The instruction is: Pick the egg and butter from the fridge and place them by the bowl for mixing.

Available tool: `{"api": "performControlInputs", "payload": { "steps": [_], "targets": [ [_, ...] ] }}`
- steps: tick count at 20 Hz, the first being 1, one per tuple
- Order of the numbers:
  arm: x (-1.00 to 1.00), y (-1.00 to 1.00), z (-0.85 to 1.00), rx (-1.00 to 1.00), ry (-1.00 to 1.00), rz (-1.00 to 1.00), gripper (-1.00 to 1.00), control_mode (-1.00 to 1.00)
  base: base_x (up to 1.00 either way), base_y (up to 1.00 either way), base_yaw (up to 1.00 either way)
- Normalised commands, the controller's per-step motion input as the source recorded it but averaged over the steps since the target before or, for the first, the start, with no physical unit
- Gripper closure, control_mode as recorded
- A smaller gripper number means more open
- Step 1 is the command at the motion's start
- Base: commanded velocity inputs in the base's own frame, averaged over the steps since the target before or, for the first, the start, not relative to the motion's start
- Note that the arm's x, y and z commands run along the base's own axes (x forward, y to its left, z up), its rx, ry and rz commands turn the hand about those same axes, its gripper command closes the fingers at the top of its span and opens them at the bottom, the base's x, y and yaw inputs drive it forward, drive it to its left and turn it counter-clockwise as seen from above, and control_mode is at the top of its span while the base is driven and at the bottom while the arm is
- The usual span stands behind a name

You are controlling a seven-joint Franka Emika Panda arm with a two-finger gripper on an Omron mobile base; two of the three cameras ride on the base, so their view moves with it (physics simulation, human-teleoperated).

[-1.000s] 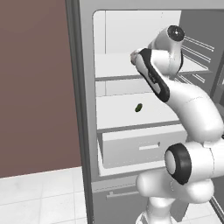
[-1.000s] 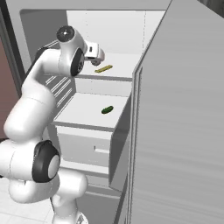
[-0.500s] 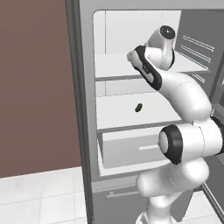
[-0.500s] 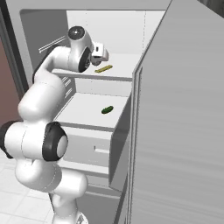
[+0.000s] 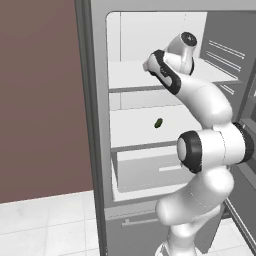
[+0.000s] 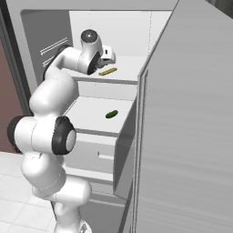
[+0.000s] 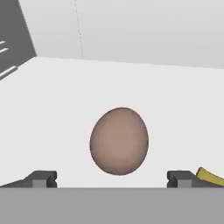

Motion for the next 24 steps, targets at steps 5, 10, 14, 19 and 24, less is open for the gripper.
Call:
{"api": "performControlInputs", "payload": {
  "steps": [5,10,14,19,24],
  "targets": [
    [0.46,0.00,-0.05,0.00,0.00,0.03,-1.00,-1.00,0.00,0.00,0.00],
    [0.39,0.00,0.00,0.00,0.00,0.01,-1.00,-1.00,0.00,0.00,0.00],
    [0.11,0.00,-0.06,-0.01,0.06,0.00,-1.00,-1.00,0.00,0.00,0.00],
    [0.00,0.00,-0.23,-0.02,0.13,0.00,-1.00,-1.00,0.00,0.00,0.00],
    [0.07,0.10,-0.27,-0.01,0.03,0.00,-1.00,-1.00,0.00,0.00,0.00]
  ]
}}
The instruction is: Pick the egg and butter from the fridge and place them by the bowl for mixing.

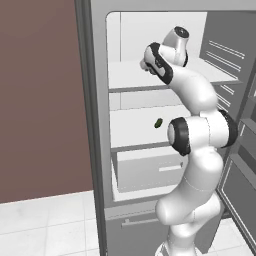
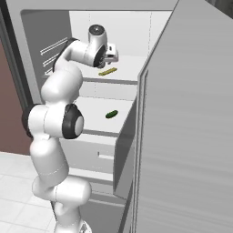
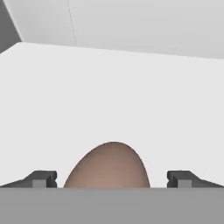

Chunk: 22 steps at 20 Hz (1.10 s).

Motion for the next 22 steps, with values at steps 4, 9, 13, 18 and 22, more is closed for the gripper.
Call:
{"api": "performControlInputs", "payload": {
  "steps": [4,9,13,18,22],
  "targets": [
    [0.08,0.09,-0.32,0.00,0.04,0.00,-1.00,-1.00,0.00,0.00,0.00],
    [0.00,0.07,-0.39,-0.01,0.14,0.01,1.00,-1.00,0.00,0.00,0.00],
    [-0.07,0.07,-0.37,-0.01,0.05,0.06,1.00,-1.00,0.00,0.00,0.00],
    [-0.53,0.18,-0.16,0.00,-0.15,0.10,1.00,-1.00,0.00,0.00,0.00],
    [-0.87,0.14,-0.10,0.00,-0.14,0.09,1.00,-1.00,0.00,0.00,0.00]
  ]
}}
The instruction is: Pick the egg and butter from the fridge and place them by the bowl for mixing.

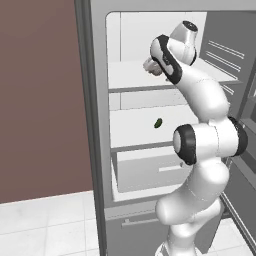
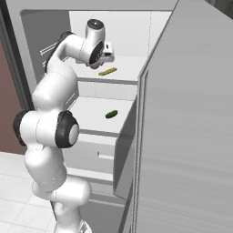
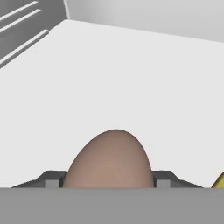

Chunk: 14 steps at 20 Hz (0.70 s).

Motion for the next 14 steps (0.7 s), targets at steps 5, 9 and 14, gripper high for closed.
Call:
{"api": "performControlInputs", "payload": {
  "steps": [5,9,14],
  "targets": [
    [-0.89,0.13,-0.08,0.00,-0.08,0.08,1.00,-1.00,0.00,0.00,0.00],
    [-0.86,0.12,-0.02,0.00,-0.02,0.07,1.00,-1.00,0.00,0.00,0.00],
    [-0.83,0.12,-0.02,-0.08,0.00,0.04,1.00,-1.00,0.00,0.00,0.00]
  ]
}}
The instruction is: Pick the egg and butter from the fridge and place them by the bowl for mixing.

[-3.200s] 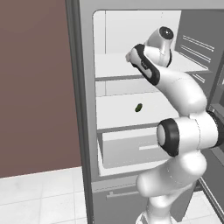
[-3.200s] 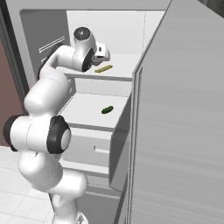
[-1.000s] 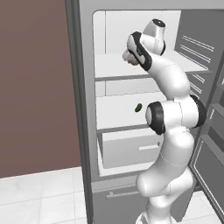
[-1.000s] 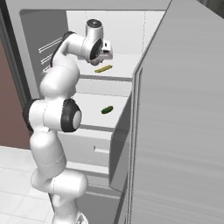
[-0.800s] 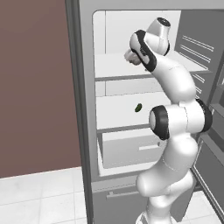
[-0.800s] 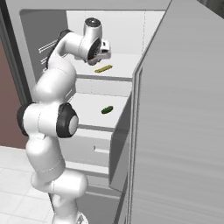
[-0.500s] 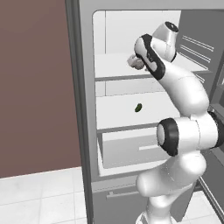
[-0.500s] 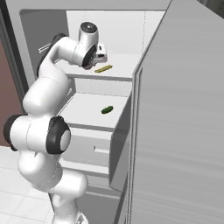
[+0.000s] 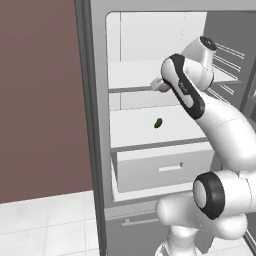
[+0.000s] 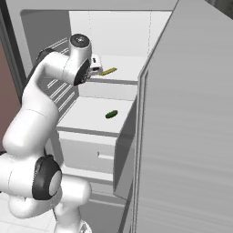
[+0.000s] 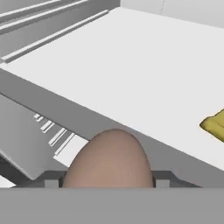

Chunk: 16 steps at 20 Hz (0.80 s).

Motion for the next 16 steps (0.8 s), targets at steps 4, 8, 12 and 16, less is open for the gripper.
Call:
{"api": "performControlInputs", "payload": {
  "steps": [4,8,12,16],
  "targets": [
    [-0.86,0.15,-0.08,-0.08,0.01,0.00,1.00,-1.00,0.00,0.00,0.00],
    [-0.78,0.07,-0.28,-0.09,0.07,0.00,1.00,-1.00,0.00,0.00,0.00],
    [-0.74,0.02,-0.33,-0.01,0.17,0.00,1.00,-1.00,0.00,0.00,0.00],
    [-0.64,0.00,-0.37,0.00,0.24,0.00,1.00,-1.00,0.00,0.00,0.00]
  ]
}}
